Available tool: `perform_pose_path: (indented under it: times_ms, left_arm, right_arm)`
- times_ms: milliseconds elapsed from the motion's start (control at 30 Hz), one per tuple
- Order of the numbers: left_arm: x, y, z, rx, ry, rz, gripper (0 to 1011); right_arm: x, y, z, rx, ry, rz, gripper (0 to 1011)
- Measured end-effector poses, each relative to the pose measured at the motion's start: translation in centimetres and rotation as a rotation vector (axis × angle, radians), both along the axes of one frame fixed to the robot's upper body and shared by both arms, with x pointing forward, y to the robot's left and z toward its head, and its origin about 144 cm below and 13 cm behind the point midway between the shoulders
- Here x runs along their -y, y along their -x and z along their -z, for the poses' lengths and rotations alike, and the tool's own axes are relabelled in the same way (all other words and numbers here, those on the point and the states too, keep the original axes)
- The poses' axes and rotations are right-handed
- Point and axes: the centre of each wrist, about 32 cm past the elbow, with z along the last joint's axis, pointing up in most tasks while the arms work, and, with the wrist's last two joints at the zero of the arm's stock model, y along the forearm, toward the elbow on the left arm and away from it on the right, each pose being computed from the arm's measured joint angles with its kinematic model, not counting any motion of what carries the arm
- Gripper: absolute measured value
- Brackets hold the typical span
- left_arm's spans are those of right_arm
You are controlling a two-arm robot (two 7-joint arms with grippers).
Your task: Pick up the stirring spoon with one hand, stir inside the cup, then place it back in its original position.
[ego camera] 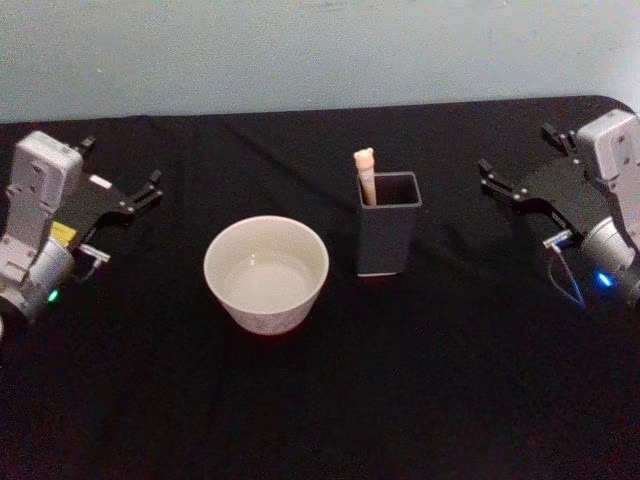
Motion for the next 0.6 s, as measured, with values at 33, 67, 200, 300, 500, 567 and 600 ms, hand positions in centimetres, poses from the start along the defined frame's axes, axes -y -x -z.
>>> perform_pose_path:
  times_ms: [33, 67, 200, 300, 500, 567, 600]
  left_arm:
    - [0.0, 0.0, 0.0, 0.000, 0.000, 0.000, 1001]
    - [0.0, 0.0, 0.0, 0.000, 0.000, 0.000, 1001]
    - [0.0, 0.0, 0.0, 0.000, 0.000, 0.000, 1001]
    - [0.0, 0.0, 0.0, 0.000, 0.000, 0.000, 1001]
    - [0.0, 0.0, 0.0, 0.000, 0.000, 0.000, 1001]
    - [0.0, 0.0, 0.0, 0.000, 0.000, 0.000, 1001]
    - [0.0, 0.0, 0.0, 0.000, 0.000, 0.000, 1001]
  right_arm:
    - [-0.2, 0.1, -0.5, -0.005, -0.010, -0.008, 1002]
    - [-0.3, 0.2, -0.8, -0.008, -0.016, -0.011, 1002]
    - [-1.1, 0.8, -2.5, -0.039, -0.053, -0.027, 1003]
    - [-1.6, 1.1, -3.4, -0.058, -0.071, -0.034, 1002]
    - [-2.8, 2.3, -5.5, -0.104, -0.112, -0.067, 1002]
    - [-3.3, 2.7, -6.1, -0.117, -0.126, -0.086, 1002]
    - [-3.4, 2.8, -6.3, -0.122, -0.130, -0.093, 1002]
